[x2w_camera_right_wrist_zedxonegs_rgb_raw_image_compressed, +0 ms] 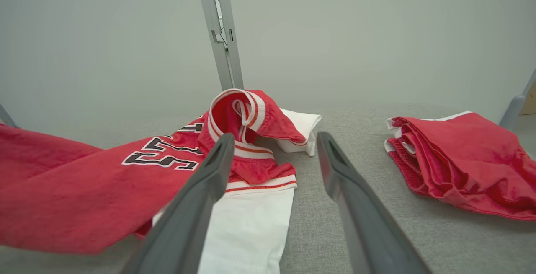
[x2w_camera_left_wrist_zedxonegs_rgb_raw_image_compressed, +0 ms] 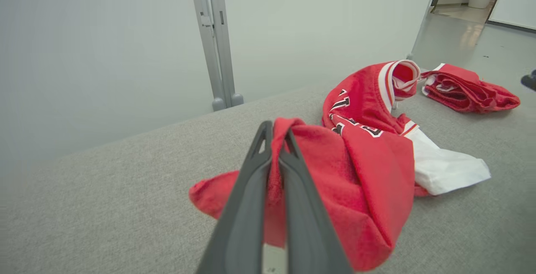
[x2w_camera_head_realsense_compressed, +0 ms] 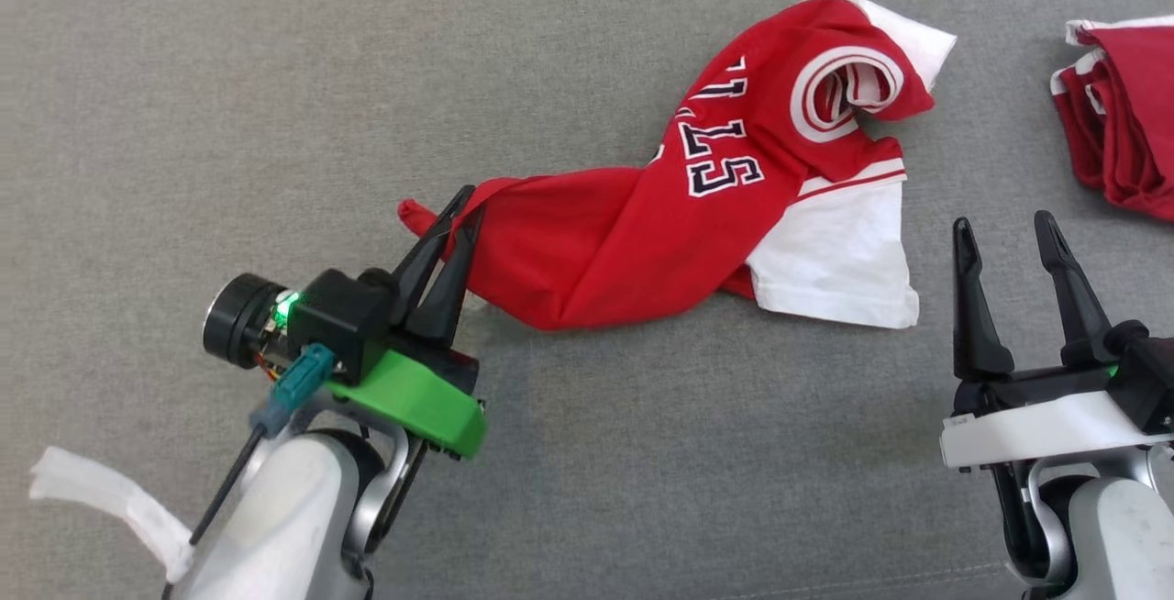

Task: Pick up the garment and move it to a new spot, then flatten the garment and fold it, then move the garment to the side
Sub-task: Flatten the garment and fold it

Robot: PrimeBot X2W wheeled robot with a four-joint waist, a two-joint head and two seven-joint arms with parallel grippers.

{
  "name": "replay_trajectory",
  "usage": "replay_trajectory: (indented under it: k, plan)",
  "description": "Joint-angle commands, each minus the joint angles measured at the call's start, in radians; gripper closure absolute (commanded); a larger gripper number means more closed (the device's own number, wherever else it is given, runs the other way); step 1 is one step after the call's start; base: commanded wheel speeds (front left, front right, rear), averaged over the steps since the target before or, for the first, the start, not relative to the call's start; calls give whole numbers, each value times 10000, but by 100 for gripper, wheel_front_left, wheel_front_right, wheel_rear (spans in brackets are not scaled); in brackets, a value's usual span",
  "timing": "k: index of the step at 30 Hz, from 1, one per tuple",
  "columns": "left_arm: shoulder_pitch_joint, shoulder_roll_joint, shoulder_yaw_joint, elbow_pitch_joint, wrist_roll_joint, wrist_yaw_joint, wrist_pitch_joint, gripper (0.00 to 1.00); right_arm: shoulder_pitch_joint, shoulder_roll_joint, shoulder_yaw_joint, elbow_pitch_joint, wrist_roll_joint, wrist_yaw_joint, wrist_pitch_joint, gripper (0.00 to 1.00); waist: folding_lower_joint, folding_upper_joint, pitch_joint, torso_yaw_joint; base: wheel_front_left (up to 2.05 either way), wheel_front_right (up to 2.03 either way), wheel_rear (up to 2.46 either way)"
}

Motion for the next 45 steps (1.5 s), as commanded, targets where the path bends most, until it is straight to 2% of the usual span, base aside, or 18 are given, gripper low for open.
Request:
replay_trajectory:
  k: [1, 6, 12, 17, 21, 27, 36, 40, 45]
  plan:
    - [318, 144, -22, -548, 3, 77, 110, 100, 155, 16, -73, -53, -92, -14, 35, 0, 0, 0, -356, 368, 0, 0, 0]
    - [1041, 274, -74, -2696, -241, 268, 690, 100, 366, 88, -260, -159, -78, -14, 159, 0, 0, 0, -678, 706, 0, 0, 0]
    - [1524, 332, -100, -4358, -489, 469, 1270, 100, 465, 155, -362, -302, -74, -14, 250, 0, 0, 0, -861, 914, 0, 0, 0]
    - [1655, 404, 61, -4776, -600, 639, 1508, 100, 500, 190, -330, -359, -30, -14, 263, 0, 0, 0, -911, 901, 0, 0, 0]
    - [1464, 411, 314, -4523, -741, 767, 1581, 100, 467, 211, -345, -392, 26, -14, 239, 0, 0, 0, -820, 788, 0, 0, 0]
    - [846, 281, 849, -3197, -1094, 910, 1565, 100, 200, 231, -225, -402, 92, -14, 208, 0, 0, 0, -438, 407, 0, 0, 0]
    - [-322, -104, 1394, 725, -1901, 823, 1290, 100, -139, 258, -130, -280, 148, -13, 116, 0, 0, 0, 312, -144, 0, 0, 0]
    - [-1103, -409, 1626, 2516, -2166, 757, 764, 100, -256, 256, -93, -202, 140, -14, 91, 0, 0, 0, 533, -251, 0, 0, 0]
    - [-2037, -757, 1685, 4530, -2345, 435, -221, 100, -341, 255, -47, -116, 105, -14, 46, 0, 0, 0, 634, -296, 0, 0, 0]
